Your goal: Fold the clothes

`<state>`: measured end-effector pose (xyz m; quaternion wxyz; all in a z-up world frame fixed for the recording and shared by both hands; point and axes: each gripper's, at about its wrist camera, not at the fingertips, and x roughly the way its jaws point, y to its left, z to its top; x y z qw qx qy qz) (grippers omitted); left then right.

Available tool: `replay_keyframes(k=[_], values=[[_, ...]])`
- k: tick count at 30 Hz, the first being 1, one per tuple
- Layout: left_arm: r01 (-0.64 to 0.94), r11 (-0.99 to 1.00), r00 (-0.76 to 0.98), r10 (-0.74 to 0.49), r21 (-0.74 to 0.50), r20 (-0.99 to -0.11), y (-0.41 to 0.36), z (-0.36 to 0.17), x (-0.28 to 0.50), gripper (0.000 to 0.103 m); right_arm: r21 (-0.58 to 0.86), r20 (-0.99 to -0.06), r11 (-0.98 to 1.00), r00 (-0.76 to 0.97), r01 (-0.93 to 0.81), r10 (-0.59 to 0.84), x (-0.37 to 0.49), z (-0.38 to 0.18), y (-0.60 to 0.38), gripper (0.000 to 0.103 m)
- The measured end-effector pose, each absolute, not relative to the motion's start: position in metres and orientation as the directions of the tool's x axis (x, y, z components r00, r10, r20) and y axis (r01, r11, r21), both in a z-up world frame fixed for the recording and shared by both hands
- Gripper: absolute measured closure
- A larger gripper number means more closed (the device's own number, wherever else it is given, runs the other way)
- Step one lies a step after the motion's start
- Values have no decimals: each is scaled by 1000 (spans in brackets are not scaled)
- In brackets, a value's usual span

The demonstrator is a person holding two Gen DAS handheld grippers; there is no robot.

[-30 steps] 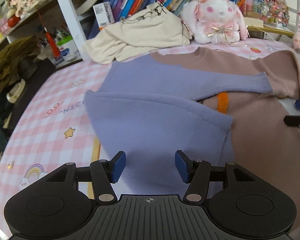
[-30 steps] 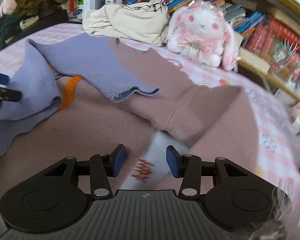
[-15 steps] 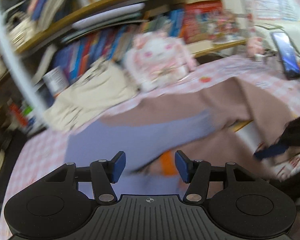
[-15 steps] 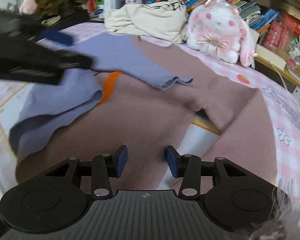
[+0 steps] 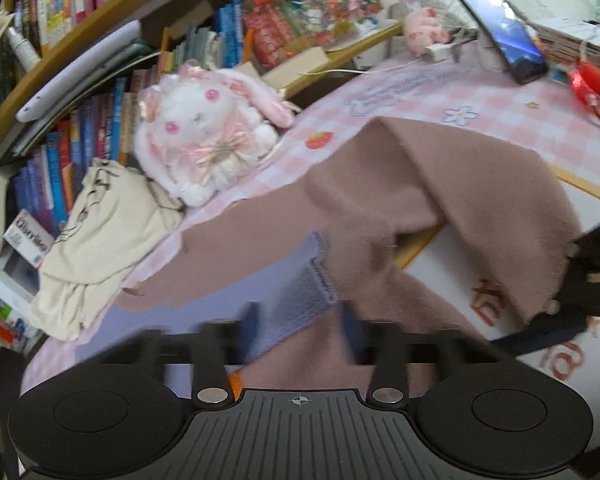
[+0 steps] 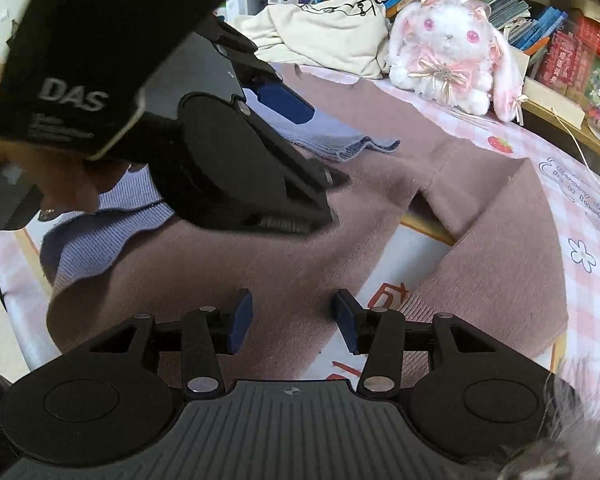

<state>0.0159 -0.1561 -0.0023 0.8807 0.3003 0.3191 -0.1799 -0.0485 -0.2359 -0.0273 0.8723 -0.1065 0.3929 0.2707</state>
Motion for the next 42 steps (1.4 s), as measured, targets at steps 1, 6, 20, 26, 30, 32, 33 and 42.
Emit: replay_keyframes(k=[1, 6, 20, 26, 30, 32, 33, 42], values=[[495, 774, 734, -129, 395, -667, -152, 2, 18, 98, 26, -742, 831, 546, -556, 389, -48, -28, -236, 58], [355, 906, 784, -155, 230, -601, -113, 41, 33, 100, 27, -738, 829, 548, -559, 393, -47, -29, -237, 58], [-200, 939, 805, 320, 279, -499, 108, 95, 50, 101, 15, -742, 857, 568, -516, 355, -53, -29, -230, 55], [-351, 895, 776, 443, 276, -449, 188, 110, 45, 101, 9, -757, 902, 587, -432, 289, -53, -29, -219, 52], [-391, 879, 770, 475, 273, -426, 228, 114, 47, 101, -1, -765, 929, 599, -370, 238, -54, -29, -211, 52], [-407, 871, 766, 489, 273, -418, 245, 114, 50, 101, -5, -769, 941, 603, -339, 213, -54, -29, -208, 52], [-418, 867, 764, 497, 272, -412, 253, 115, 51, 101, -9, -770, 946, 606, -324, 201, -54, -29, -206, 52], [-457, 854, 729, 520, 249, -445, 296, 112, 56, 101, -37, -777, 972, 618, -233, 119, -59, -29, -194, 53]])
